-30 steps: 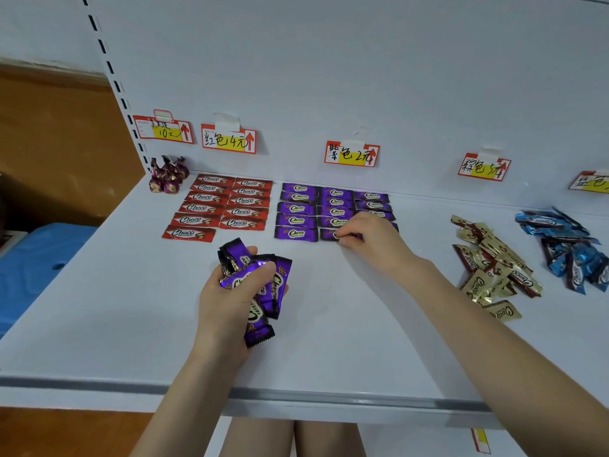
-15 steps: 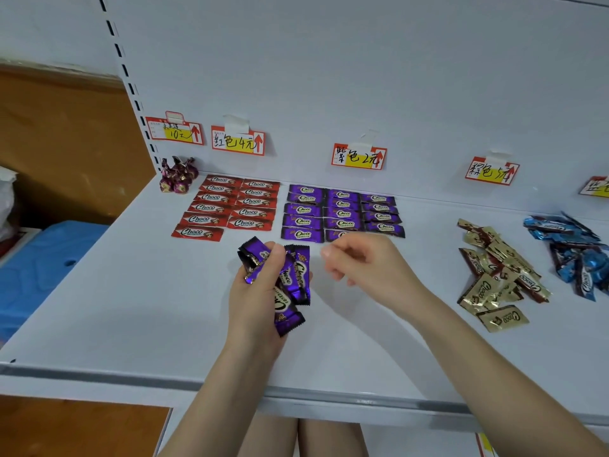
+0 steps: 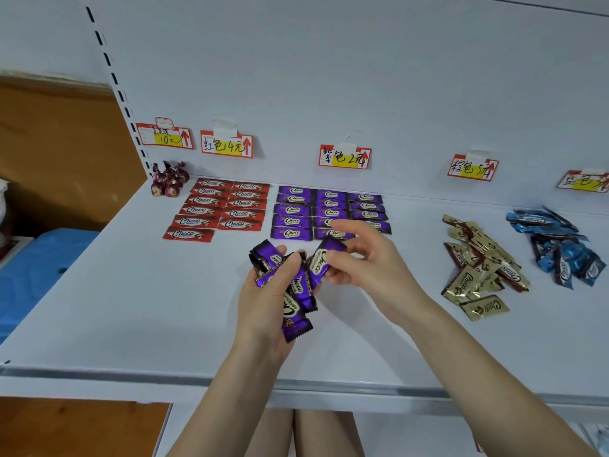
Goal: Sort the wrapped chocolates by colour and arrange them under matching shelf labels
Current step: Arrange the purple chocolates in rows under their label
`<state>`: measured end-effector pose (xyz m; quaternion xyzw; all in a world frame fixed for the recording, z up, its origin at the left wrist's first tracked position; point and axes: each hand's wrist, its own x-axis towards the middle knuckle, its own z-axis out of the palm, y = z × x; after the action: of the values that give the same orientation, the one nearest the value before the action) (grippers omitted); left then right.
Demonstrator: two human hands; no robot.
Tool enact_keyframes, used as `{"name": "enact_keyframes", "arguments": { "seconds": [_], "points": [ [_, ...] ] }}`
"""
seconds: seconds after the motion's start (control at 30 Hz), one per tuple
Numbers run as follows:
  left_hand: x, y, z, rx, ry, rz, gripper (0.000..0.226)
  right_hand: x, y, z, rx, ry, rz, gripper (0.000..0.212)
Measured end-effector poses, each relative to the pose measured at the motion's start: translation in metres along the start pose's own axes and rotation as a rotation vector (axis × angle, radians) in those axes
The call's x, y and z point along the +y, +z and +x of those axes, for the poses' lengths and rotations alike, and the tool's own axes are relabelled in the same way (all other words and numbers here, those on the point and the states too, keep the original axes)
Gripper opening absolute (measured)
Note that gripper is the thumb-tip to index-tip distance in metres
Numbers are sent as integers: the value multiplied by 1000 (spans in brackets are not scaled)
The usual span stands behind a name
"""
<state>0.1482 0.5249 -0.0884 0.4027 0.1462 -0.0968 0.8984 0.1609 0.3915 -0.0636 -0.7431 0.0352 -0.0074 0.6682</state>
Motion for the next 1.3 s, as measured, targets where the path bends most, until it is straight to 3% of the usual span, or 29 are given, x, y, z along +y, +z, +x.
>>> {"name": "enact_keyframes", "arguments": {
  "seconds": [0.17, 0.4, 0.57, 0.67, 0.8, 0.87, 0.97, 1.07, 1.17, 1.3],
  "points": [
    [-2, 2, -3, -26, 5, 80, 26, 3, -13, -6, -1, -9, 32, 29],
    [-3, 10, -3, -25, 60, 195, 25, 0, -41, -11, -145, -337, -450, 36],
    [-9, 19, -1, -20, 41, 166, 24, 8, -43, -10, 40, -83, -132, 24],
    [-16, 23, -1, -13, 18, 183, 25, 20, -38, -9, -14, 85, 81, 5],
    [-16, 22, 3, 13, 7, 129, 25, 16, -55, 12, 22, 111, 323, 10],
    [-15, 19, 5, 28, -10, 108, 27, 10, -74, 29, 13, 85, 123, 14],
    [-14, 16, 7, 50, -24, 120, 31, 6, -97, 56, -71, 73, -504, 27],
    [-13, 15, 9, 65, -24, 134, 33, 7, -101, 72, -220, 75, -886, 29],
    [-12, 13, 11, 72, -19, 145, 33, 12, -98, 75, -231, 31, -1035, 29],
    [-11, 9, 13, 82, -7, 148, 34, 21, -94, 55, 2, -83, -1150, 25]
  ]
}}
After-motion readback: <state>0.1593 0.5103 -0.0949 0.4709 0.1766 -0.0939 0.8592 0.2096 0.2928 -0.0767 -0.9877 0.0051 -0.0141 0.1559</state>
